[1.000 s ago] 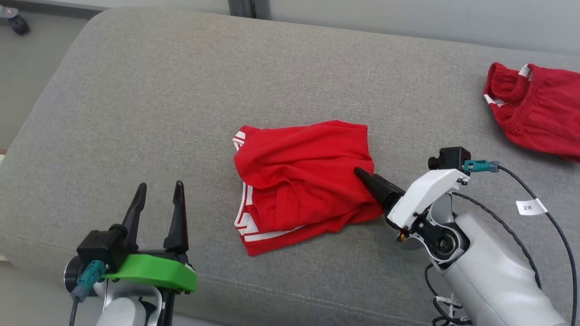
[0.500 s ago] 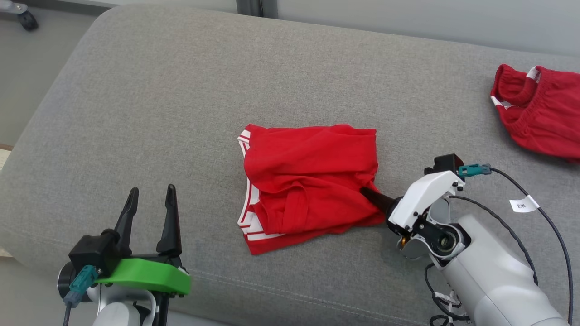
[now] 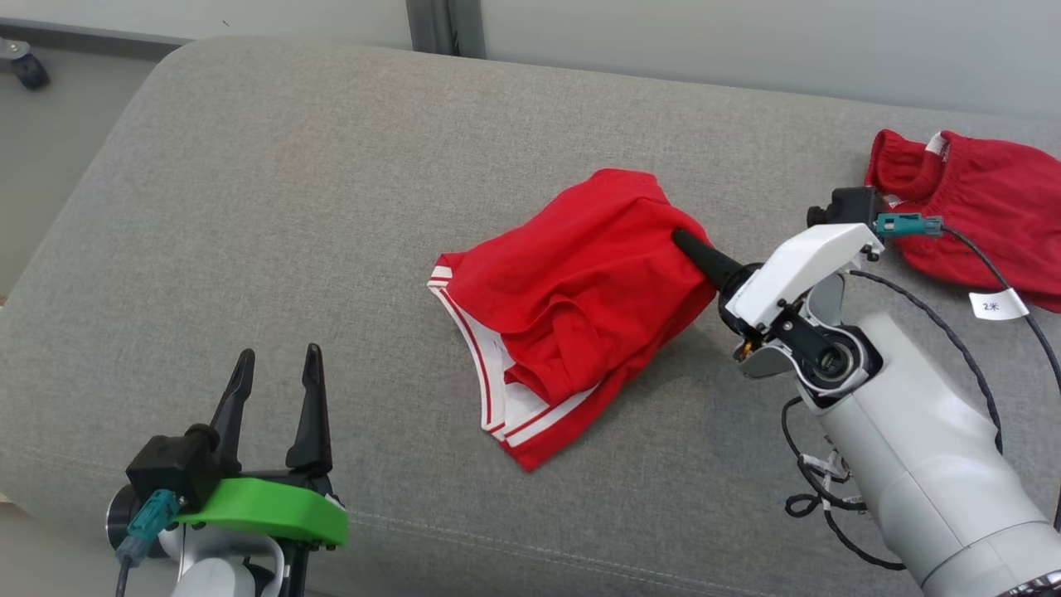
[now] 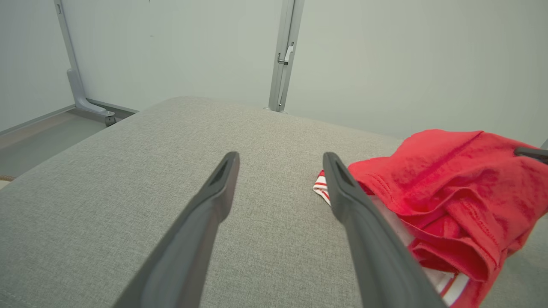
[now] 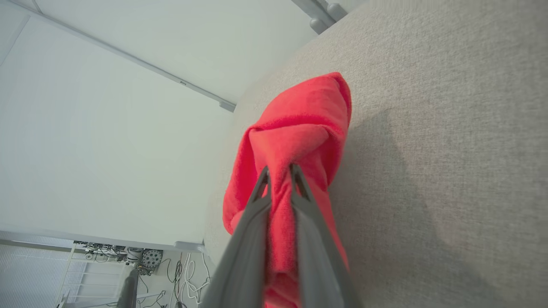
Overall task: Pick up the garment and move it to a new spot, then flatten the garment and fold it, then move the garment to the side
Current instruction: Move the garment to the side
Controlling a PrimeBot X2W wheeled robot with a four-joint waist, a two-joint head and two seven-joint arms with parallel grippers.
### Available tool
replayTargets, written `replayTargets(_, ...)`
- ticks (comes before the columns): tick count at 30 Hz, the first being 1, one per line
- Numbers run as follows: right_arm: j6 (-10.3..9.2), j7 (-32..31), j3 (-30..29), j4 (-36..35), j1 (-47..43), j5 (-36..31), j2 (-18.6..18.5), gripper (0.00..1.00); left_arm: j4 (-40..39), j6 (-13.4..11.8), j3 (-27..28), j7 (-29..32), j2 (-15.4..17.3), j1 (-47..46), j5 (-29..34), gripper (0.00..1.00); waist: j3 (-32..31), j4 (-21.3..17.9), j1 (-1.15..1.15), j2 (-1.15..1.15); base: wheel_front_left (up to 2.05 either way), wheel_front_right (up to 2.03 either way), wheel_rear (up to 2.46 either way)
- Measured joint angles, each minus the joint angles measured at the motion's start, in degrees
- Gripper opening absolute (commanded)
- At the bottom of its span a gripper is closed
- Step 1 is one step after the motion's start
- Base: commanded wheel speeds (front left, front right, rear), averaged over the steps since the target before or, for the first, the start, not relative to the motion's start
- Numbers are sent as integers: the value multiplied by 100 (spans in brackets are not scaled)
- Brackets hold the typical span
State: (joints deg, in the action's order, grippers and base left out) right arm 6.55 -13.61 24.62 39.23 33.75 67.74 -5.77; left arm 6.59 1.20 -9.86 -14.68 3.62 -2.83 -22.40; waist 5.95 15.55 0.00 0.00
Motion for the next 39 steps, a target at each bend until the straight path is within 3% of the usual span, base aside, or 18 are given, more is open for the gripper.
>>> replayTargets(8, 0, -113, 196, 246, 47, -189, -470, 0, 3, 60, 43, 0, -33, 116, 102, 100, -92, -19, 0, 0, 0, 0, 0)
replayTargets(19, 2, 94, 57, 293, 42, -202, -622, 0, -42, 105, 213, 0, -54, 185, 158, 100, -69, -139, 0, 0, 0, 0, 0)
replayTargets(39, 49, -108, 109, -51, 2046, -1051, -2024, 0, -333, 233, 147, 0, -85, 135, 158, 100, 727, -387, 0, 0, 0, 0, 0)
